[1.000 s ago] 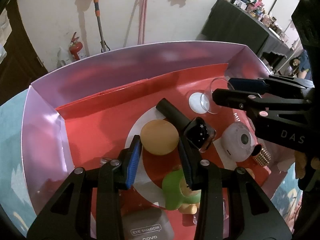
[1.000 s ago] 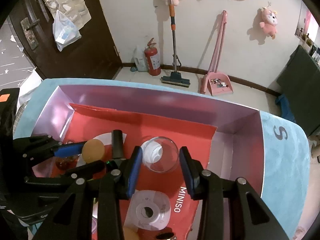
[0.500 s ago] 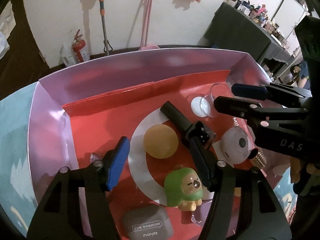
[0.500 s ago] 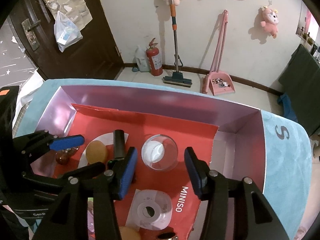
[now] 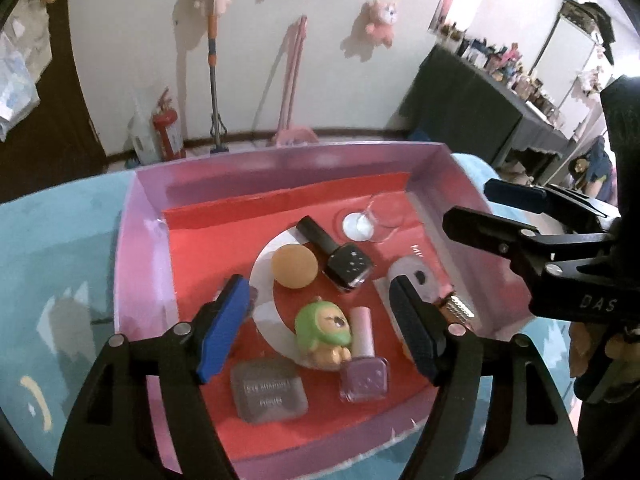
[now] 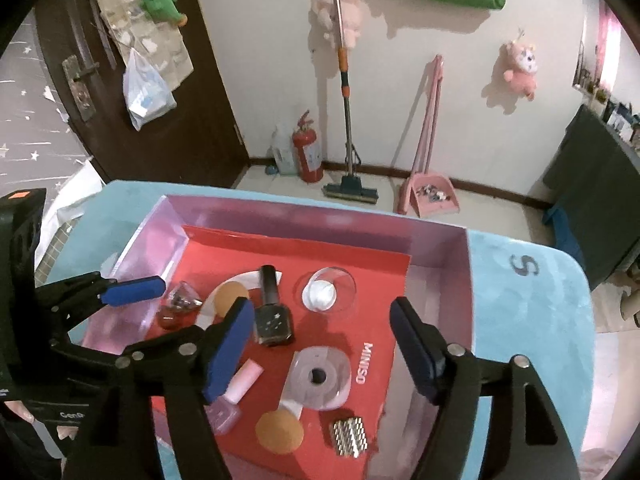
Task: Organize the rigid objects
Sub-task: 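Withdraw both tools from the box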
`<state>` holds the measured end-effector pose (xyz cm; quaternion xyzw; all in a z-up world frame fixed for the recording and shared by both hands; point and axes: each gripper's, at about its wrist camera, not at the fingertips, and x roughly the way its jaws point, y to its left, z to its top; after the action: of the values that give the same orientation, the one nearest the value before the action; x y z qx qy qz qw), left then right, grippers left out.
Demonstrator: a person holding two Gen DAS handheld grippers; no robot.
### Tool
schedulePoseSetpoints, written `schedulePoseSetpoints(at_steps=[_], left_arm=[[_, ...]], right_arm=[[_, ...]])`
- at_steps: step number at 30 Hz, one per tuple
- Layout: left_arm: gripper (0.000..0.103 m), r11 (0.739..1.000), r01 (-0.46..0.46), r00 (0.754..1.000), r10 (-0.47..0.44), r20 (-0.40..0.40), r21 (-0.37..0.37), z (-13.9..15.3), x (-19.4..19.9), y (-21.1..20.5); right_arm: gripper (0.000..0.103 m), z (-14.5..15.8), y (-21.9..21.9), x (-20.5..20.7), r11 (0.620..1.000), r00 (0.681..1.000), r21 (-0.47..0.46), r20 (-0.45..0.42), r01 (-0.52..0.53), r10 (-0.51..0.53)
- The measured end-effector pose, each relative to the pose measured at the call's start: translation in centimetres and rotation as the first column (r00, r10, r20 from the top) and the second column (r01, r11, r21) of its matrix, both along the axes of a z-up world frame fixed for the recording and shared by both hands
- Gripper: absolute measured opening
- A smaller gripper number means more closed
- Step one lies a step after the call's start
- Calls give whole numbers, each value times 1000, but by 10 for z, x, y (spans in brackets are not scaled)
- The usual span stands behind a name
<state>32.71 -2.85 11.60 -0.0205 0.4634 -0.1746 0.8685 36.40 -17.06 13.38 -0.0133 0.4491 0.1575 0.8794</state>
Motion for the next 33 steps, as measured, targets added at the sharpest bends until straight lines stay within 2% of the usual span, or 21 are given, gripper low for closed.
schedulePoseSetpoints(at_steps=[2, 7, 14, 20, 23, 30, 33], left_arm=[[76, 1000, -11, 999, 11, 35, 7, 7, -13, 1], [81, 998, -56, 989, 53, 136, 23, 18, -48, 5], [81, 992, -124, 967, 113, 227, 34, 17, -81, 11], [90, 982, -188, 935, 169, 313, 30, 4, -103, 12], [90, 979, -203, 922, 184, 342, 19, -5, -105, 12], [90, 972, -228, 909, 192, 370, 57, -29, -91, 2], [90, 969, -236, 912, 197, 360, 68, -37, -83, 1]], right_arm=[[86, 9, -2, -12, 1000, 999, 2, 33, 8, -8], [96, 25, -9, -50, 999, 993, 21, 116, 32, -34], [103, 26, -15, -98, 997, 972, -3, 226, 72, -69], [103, 5, -18, -120, 994, 960, 25, 259, 103, -106], [103, -13, -17, -123, 993, 952, 20, 284, 116, -116], [103, -48, -7, -115, 988, 934, -35, 332, 151, -131], [103, -57, -6, -107, 986, 931, -48, 341, 159, -134]])
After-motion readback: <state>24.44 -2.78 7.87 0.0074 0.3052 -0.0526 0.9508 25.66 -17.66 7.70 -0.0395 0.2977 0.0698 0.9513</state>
